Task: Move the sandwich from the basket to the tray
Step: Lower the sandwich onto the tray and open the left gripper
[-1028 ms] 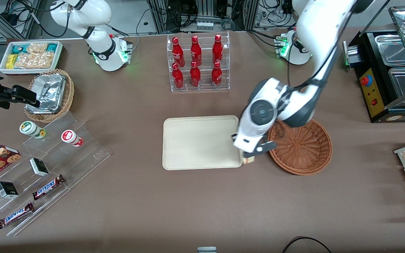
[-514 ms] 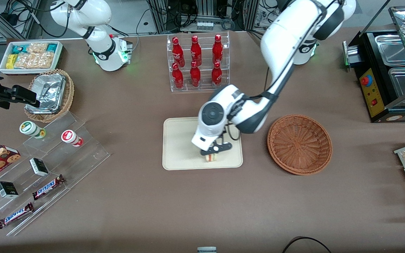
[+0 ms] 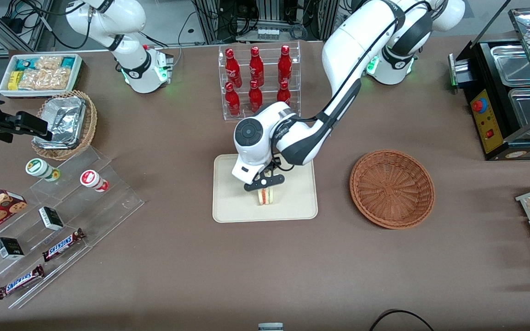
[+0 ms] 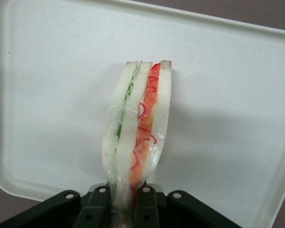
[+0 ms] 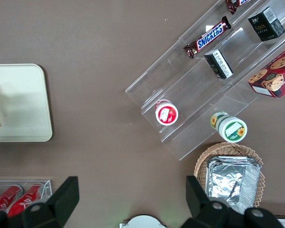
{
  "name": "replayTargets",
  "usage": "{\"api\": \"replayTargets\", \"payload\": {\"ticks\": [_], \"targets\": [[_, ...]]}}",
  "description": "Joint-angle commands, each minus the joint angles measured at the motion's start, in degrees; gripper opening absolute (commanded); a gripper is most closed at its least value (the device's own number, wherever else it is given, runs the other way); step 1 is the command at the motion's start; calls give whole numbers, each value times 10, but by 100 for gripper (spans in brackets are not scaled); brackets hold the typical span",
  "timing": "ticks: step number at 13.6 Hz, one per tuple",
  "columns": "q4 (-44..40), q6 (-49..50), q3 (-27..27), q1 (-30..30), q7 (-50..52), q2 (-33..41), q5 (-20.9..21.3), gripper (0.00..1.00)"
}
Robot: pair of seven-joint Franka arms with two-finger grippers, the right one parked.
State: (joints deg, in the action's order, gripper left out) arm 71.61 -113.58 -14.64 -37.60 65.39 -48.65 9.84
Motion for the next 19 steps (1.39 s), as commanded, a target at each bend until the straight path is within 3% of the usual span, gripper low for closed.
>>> {"api": "replayTargets", "payload": {"ticks": [1, 4, 5, 6, 13, 16, 19], "targets": [[-28, 18, 8, -16, 21, -18, 13, 0], [-33, 15, 7, -14, 22, -24, 8, 0], [-33, 15, 6, -13, 22, -24, 5, 71], [-33, 15, 6, -12, 22, -23, 5, 100], [-33, 60, 4, -2, 14, 36, 2, 100], [-33, 87, 0, 19, -3, 63, -16, 100], [-30, 123, 3, 60, -53, 99, -59, 100]]}}
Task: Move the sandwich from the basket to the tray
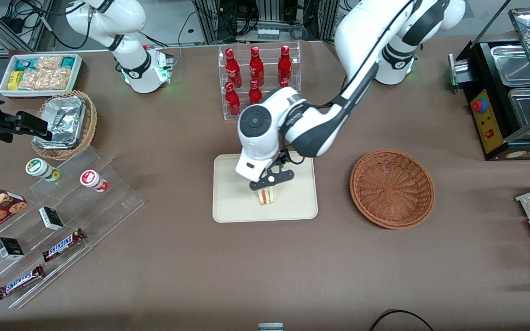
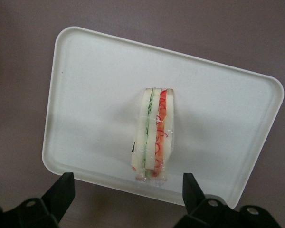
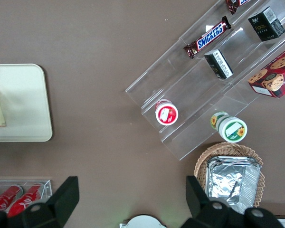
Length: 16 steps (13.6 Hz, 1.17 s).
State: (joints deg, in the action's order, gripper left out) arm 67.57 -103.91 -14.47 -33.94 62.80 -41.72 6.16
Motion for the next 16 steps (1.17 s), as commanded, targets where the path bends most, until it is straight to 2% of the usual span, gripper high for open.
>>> {"api": "replayTargets", "payload": {"ticks": [1, 5, 10, 16], "targets": [[13, 59, 1, 37, -41, 37, -19, 100], [46, 103, 4, 92, -117, 66, -13, 100], [188, 105, 4, 192, -295, 194, -13, 100], [262, 108, 4, 274, -466, 298, -18, 100]]}}
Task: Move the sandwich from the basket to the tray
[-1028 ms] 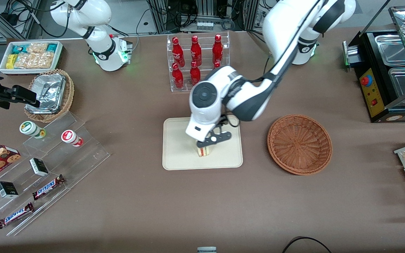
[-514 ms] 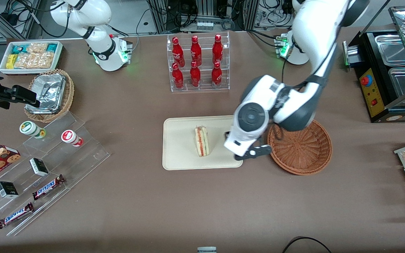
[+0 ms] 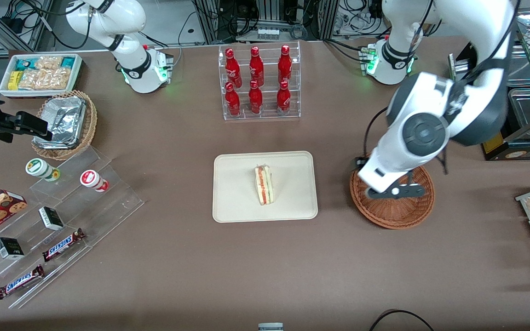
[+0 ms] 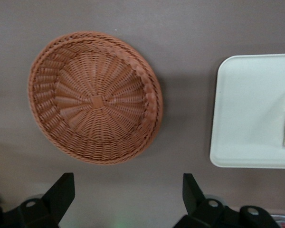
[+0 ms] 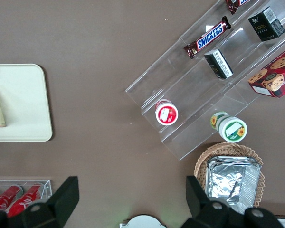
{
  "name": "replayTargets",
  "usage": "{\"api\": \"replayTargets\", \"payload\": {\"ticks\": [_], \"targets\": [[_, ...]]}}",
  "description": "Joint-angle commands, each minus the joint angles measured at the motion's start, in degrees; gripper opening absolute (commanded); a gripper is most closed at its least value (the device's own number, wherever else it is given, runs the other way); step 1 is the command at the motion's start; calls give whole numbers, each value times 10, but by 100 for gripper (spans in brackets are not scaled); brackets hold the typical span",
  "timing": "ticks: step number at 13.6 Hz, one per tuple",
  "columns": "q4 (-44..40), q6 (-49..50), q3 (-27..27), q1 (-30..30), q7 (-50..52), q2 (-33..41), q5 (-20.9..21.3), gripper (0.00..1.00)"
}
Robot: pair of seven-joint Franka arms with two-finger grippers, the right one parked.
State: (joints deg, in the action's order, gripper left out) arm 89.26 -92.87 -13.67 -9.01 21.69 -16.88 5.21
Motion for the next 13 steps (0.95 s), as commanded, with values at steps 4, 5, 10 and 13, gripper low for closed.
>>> {"api": "replayTargets", "payload": {"ticks": [4, 5, 10, 13], "targets": [[59, 43, -1, 84, -154, 115, -40, 100], [58, 48, 20, 88, -183, 131, -48, 100], [29, 105, 80, 84, -246, 171, -55, 100], [22, 110, 87, 84, -246, 179, -49, 100]]}}
